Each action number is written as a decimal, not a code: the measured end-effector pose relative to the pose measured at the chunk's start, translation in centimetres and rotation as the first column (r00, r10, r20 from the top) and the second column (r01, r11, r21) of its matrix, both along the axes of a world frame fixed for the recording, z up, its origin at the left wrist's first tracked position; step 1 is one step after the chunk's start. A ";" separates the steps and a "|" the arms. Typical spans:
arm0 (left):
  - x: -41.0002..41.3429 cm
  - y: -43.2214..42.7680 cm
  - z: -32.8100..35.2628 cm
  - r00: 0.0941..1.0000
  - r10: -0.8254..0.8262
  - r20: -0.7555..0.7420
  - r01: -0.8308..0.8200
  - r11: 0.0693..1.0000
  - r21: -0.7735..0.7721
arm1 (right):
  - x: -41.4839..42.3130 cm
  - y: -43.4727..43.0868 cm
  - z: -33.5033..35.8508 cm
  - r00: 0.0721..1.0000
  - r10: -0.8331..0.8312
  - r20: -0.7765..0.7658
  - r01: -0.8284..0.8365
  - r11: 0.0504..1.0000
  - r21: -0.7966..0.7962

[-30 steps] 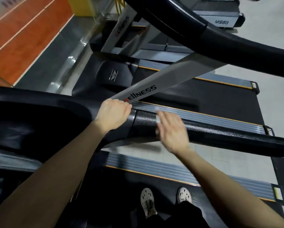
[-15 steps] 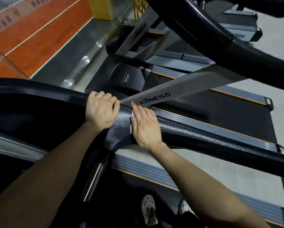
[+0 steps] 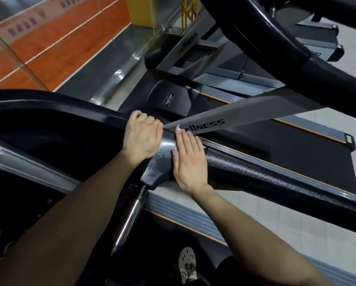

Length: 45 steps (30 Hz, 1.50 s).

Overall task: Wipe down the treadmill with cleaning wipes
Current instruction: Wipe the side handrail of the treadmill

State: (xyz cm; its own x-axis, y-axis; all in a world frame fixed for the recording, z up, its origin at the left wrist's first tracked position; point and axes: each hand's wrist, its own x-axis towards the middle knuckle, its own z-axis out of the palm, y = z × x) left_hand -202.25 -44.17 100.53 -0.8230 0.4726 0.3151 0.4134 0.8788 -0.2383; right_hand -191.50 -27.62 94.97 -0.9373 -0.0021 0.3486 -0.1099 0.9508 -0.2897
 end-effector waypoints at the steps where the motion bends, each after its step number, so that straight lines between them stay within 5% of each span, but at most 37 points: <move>1: -0.1 0.0 0.0 1.000 -0.028 0.014 0.028 1.000 -0.003 | 0.0 0.6 0.2 0.998 0.057 0.000 -0.057 0.998 0.023; 7: -0.6 -6.4 1.3 0.998 0.059 0.001 -0.059 0.997 0.050 | 5.3 4.5 -1.5 0.995 0.072 0.067 -0.080 0.989 0.125; 14: -0.6 -8.0 2.5 0.996 0.074 0.040 -0.072 0.996 -0.053 | -2.4 -5.0 3.0 0.982 0.186 0.017 -0.187 0.981 0.055; 19: -0.1 -8.1 2.4 0.996 0.079 0.035 -0.077 0.995 -0.056 | 4.0 -2.1 -1.0 0.870 0.485 0.088 -0.490 0.831 0.262; 21: -0.2 -8.0 2.3 0.997 0.074 0.038 -0.072 0.996 -0.047 | 1.2 -0.3 -0.5 0.909 0.413 0.055 -0.410 0.864 0.292; 25: -0.2 -8.3 2.3 0.998 0.055 0.040 -0.053 0.997 -0.049 | -3.5 -0.3 2.5 0.997 0.021 0.068 -0.025 0.997 0.070; 30: -0.5 -8.6 3.0 0.993 0.017 0.118 -0.012 0.999 -0.047 | 4.0 -4.1 0.0 0.880 0.462 0.109 -0.474 0.846 0.243; 33: -1.1 -10.2 4.6 0.980 0.016 0.199 0.007 0.993 -0.115 | 0.4 -3.3 1.1 0.909 0.412 0.060 -0.413 0.872 0.263; 37: -1.3 -13.3 6.3 0.965 0.245 0.098 -0.227 0.961 -0.158 | -4.1 -4.3 3.5 0.979 0.191 0.075 -0.198 0.975 0.105; 42: -1.0 -12.9 5.7 0.960 0.281 0.009 -0.268 0.926 -0.265 | 3.7 -5.4 0.8 0.891 0.438 0.118 -0.454 0.860 0.234; 45: -1.0 -12.9 5.7 0.962 0.273 -0.001 -0.264 0.930 -0.255 | 1.5 -4.6 1.1 0.881 0.463 0.100 -0.472 0.841 0.265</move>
State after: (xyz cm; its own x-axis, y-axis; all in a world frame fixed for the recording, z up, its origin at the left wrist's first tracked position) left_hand -203.29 -57.04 106.23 -0.9381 0.2927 0.1851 0.1821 0.8715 -0.4553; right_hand -190.00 -32.20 96.05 -0.8112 -0.5332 0.2401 -0.5565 0.8300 -0.0369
